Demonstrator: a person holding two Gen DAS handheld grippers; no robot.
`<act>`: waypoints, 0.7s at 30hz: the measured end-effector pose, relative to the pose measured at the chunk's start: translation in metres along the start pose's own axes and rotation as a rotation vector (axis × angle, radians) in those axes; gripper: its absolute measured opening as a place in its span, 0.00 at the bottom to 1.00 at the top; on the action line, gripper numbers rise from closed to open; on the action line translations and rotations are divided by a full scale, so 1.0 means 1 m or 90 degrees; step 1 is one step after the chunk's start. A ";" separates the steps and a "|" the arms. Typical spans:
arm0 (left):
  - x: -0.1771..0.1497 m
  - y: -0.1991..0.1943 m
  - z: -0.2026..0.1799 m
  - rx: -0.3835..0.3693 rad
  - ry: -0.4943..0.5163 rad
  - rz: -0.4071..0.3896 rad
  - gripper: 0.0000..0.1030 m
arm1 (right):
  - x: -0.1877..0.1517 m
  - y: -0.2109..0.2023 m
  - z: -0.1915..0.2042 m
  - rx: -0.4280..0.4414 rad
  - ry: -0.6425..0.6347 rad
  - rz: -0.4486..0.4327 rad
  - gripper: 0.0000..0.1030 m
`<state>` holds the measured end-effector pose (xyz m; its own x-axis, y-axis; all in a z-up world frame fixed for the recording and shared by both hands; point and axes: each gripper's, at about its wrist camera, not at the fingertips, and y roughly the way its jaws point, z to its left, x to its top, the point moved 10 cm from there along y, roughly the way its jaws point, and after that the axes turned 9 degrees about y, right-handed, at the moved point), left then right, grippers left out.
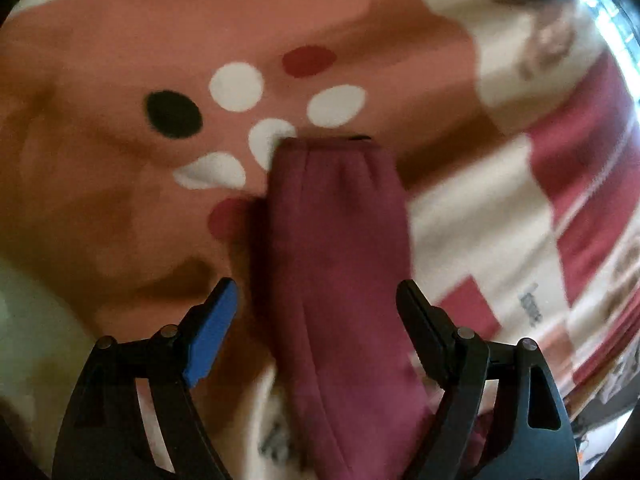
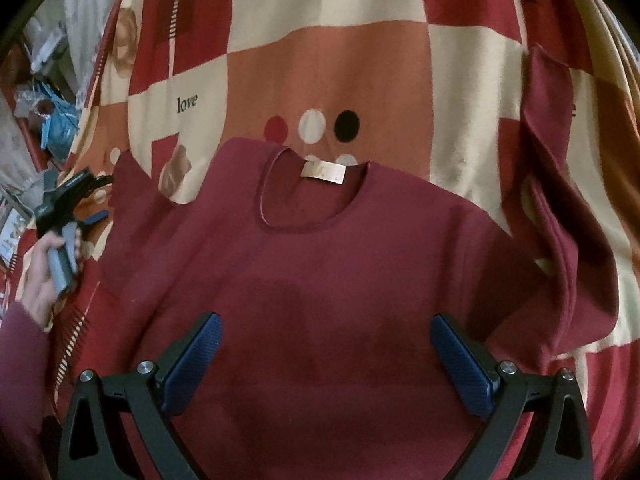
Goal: Fold small clothes
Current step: 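Carry the sleeve across the sweater body with the left tool and open it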
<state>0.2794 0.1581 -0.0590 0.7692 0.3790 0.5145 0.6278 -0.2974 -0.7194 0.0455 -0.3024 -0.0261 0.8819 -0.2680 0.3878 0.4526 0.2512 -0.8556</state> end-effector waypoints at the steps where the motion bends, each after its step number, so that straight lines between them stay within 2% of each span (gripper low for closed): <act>1: -0.001 0.007 0.001 -0.003 0.001 0.012 0.76 | 0.000 0.001 0.000 -0.001 -0.001 0.001 1.00; 3: -0.005 0.017 0.002 -0.008 -0.004 0.035 0.55 | 0.001 0.002 0.002 -0.002 -0.003 0.001 1.00; 5: -0.008 0.018 0.000 -0.006 0.015 0.041 0.13 | 0.002 0.002 0.003 -0.004 -0.006 -0.002 1.00; 6: -0.007 0.011 -0.001 0.003 0.027 0.029 0.07 | 0.002 0.001 0.003 -0.004 -0.005 -0.003 1.00; 11: 0.004 -0.045 -0.027 -0.032 0.066 -0.041 0.06 | 0.000 -0.003 0.006 0.013 -0.001 -0.003 1.00; 14: -0.004 -0.088 -0.067 -0.077 0.125 -0.061 0.05 | 0.000 -0.011 0.010 0.029 0.001 -0.011 1.00; 17: -0.029 -0.127 -0.130 -0.130 0.204 -0.072 0.05 | 0.005 -0.022 0.010 0.038 0.004 -0.028 1.00; 20: -0.081 -0.155 -0.212 -0.210 0.294 -0.056 0.05 | 0.016 -0.040 0.002 0.040 0.016 -0.058 1.00; 21: -0.114 -0.161 -0.242 -0.242 0.325 -0.039 0.05 | 0.018 -0.044 -0.001 0.038 0.020 -0.064 1.00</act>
<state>0.1199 -0.0496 0.1113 0.6323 -0.0319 0.7741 0.5984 -0.6146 -0.5141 0.0418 -0.3195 0.0182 0.8280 -0.3225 0.4588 0.5459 0.2759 -0.7912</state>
